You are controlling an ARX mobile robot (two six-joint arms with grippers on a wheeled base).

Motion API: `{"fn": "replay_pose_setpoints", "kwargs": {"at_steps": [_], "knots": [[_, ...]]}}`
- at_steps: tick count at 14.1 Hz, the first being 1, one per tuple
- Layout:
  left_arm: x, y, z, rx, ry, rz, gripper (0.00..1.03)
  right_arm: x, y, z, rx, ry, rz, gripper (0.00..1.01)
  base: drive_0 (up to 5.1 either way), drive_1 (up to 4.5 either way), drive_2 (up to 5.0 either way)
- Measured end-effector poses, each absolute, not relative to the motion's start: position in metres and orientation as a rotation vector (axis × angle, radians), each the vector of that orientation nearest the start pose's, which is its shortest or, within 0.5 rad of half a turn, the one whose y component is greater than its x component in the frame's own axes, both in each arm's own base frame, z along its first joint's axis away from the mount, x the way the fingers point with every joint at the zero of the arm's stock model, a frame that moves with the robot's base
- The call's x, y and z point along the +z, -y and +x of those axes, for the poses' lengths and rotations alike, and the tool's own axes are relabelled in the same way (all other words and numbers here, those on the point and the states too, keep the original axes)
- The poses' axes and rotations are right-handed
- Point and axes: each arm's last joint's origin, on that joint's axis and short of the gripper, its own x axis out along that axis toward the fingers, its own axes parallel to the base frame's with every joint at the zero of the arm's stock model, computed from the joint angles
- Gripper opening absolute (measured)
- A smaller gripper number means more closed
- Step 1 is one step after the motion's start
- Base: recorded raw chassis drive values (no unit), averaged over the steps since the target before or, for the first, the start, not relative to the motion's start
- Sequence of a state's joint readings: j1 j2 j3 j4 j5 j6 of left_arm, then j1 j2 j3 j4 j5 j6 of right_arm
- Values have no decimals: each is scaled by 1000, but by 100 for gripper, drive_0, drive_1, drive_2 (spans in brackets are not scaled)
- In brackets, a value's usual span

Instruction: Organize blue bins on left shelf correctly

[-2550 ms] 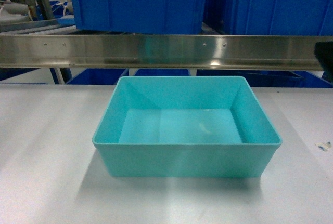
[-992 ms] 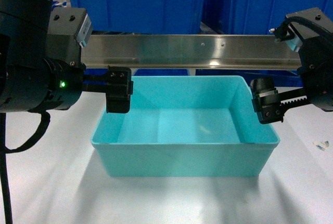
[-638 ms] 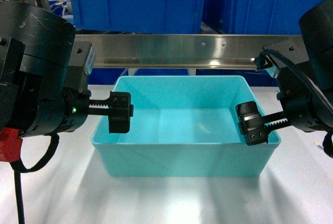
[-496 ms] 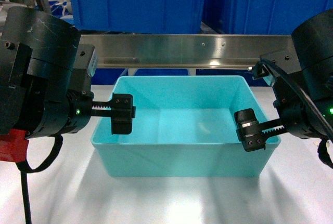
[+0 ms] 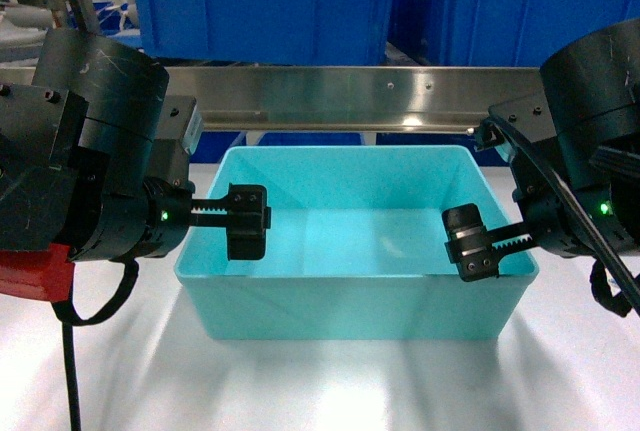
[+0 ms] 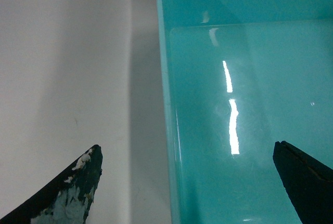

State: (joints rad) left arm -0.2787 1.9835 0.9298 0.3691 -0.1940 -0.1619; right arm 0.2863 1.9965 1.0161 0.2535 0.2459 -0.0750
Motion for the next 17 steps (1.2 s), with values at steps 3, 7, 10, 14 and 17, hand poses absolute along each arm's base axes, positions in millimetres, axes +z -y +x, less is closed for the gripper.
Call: {"fn": "replay_pose_setpoints", "kwargs": {"at_steps": [3, 7, 10, 14, 17], "knots": [[101, 97, 362, -11, -669, -11, 98, 120, -102, 383, 57, -658, -284, 98, 0, 0, 0], [95, 101, 361, -16, -694, -21, 98, 107, -94, 384, 33, -684, -287, 98, 0, 0, 0], [98, 105, 364, -28, -691, -22, 98, 107, -91, 385, 33, -678, -287, 98, 0, 0, 0], [99, 107, 364, -35, -687, -23, 98, 108, -88, 386, 28, -677, -289, 98, 0, 0, 0], [100, 107, 364, -38, -689, -24, 98, 109, -86, 388, 33, -677, -289, 98, 0, 0, 0]]}}
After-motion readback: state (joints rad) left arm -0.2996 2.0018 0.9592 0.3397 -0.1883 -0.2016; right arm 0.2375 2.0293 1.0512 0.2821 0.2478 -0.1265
